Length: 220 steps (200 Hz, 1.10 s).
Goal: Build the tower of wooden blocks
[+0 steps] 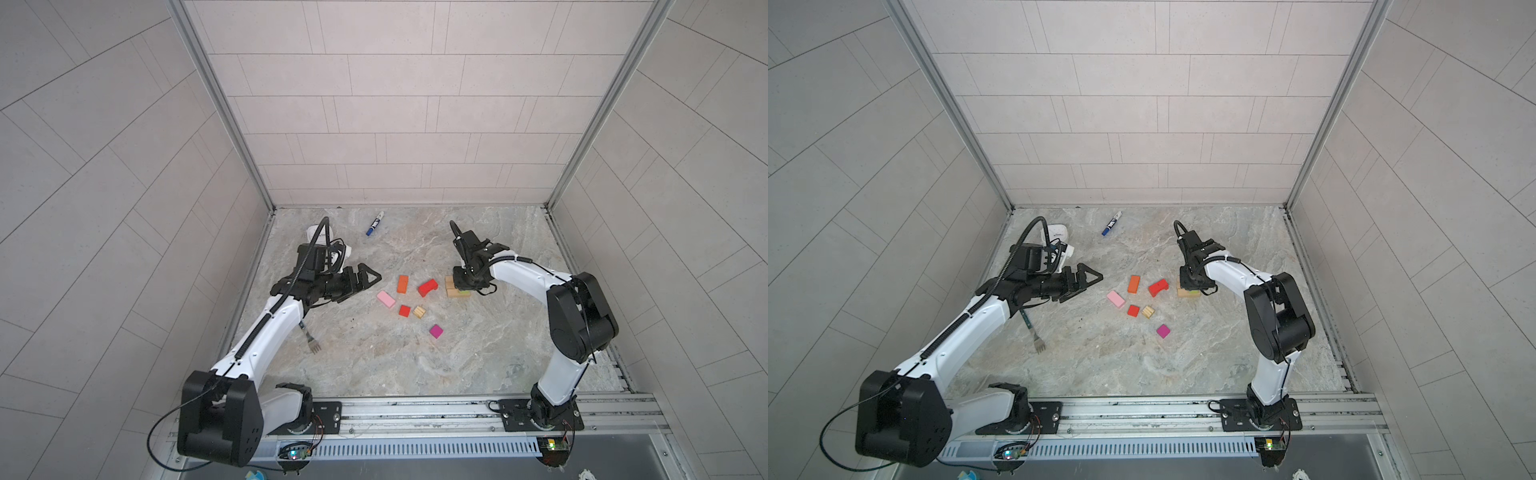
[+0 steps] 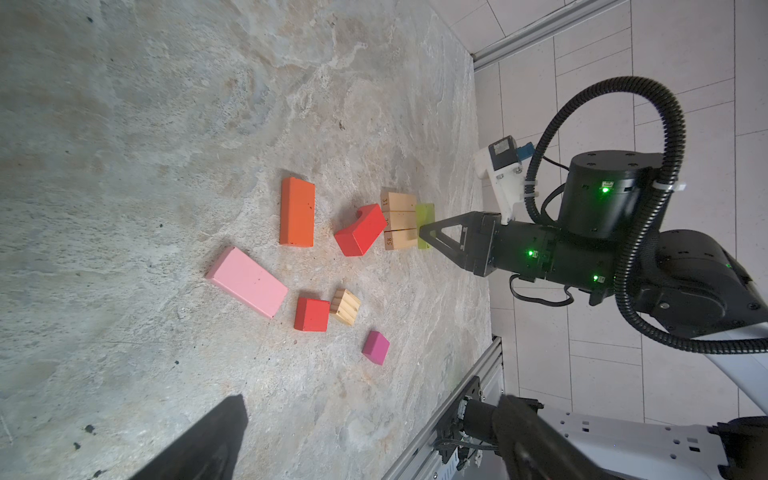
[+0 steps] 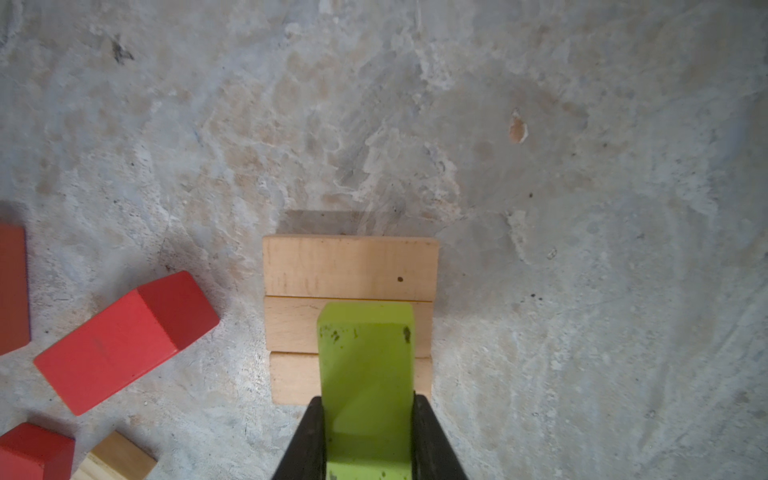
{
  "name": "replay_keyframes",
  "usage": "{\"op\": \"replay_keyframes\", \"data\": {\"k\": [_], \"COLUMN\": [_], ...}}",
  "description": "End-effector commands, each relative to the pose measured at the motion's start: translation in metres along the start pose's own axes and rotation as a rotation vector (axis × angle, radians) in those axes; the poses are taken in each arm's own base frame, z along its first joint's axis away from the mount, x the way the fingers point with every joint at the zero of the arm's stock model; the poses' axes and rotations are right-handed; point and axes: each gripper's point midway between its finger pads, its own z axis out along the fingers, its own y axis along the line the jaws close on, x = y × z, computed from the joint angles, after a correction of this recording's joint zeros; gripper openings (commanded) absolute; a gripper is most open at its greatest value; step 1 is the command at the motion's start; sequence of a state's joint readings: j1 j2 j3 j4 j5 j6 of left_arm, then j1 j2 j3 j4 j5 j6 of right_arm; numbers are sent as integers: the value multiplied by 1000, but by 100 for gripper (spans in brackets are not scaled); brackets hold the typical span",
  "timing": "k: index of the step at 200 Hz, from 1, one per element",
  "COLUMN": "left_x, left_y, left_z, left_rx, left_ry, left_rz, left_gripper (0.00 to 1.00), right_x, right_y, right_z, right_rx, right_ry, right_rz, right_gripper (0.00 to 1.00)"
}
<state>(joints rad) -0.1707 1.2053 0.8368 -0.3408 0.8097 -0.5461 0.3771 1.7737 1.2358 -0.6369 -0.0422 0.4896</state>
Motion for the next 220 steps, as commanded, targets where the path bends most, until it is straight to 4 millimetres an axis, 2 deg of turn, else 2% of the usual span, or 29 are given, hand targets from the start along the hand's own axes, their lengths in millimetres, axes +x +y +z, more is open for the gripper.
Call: {"op": "replay_keyframes", "data": {"k": [1, 149, 220], "left_x": [0, 0, 0], "left_y": [-1, 0, 0], "left_z": [1, 2, 2], "left_rx": [7, 4, 4], "left_ry": [-4, -1, 0], "left_rz": [15, 12, 12], "left_gripper": [100, 100, 100], "right_x": [-5, -11, -7], "right_y": [-1, -2, -4], "right_z": [3, 13, 17], "right_rx": [5, 10, 13], "right_ry": [-2, 4, 17], "right_rz": [1, 16, 19], "right_gripper": [15, 15, 15]}}
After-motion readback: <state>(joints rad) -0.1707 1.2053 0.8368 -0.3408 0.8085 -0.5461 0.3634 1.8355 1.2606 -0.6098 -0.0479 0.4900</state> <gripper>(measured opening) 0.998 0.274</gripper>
